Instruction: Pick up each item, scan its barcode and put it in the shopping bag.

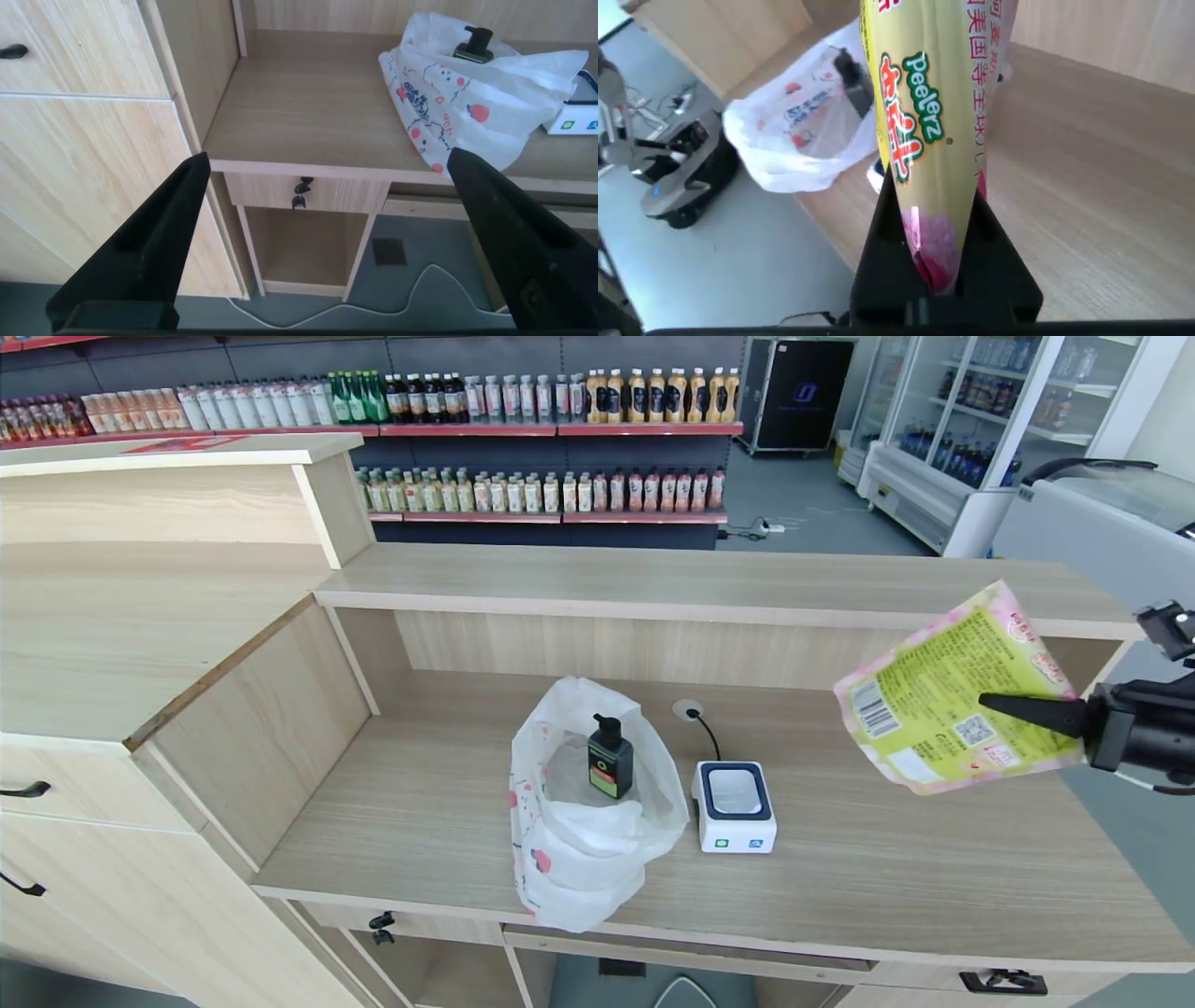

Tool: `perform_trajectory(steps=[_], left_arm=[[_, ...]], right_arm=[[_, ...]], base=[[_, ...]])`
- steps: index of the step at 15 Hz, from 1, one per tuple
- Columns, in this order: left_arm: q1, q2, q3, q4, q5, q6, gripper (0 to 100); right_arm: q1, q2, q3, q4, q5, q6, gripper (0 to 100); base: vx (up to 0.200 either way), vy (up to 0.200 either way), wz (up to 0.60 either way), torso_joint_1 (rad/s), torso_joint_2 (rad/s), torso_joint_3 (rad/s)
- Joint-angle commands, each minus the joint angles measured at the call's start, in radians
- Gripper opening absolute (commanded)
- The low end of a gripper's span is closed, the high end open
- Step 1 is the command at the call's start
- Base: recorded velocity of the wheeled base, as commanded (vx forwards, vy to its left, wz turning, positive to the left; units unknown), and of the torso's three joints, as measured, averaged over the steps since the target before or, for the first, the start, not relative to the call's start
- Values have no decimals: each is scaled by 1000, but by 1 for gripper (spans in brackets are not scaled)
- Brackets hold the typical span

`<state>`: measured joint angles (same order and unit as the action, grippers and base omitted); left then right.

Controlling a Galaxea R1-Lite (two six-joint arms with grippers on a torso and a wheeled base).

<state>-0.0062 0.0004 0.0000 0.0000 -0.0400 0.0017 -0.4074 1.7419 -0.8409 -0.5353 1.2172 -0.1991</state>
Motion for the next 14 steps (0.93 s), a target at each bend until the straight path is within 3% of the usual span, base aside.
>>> perform_trajectory(steps=[1,5,8,14], left_arm=[[0,1,0,0,0,0,100],[0,1,0,0,0,0,100],[0,1,0,0,0,0,100],[0,1,0,0,0,0,100]], right_arm=[[-19,-190,36,6,105,63,0],[6,-341,37,1,160,382,0],[30,-458,68,5,248,388,0],[167,-627,83,8,246,443,0]], base=[[0,0,0,0,0,0],[0,0,0,0,0,0],[0,0,0,0,0,0],[0,0,0,0,0,0]])
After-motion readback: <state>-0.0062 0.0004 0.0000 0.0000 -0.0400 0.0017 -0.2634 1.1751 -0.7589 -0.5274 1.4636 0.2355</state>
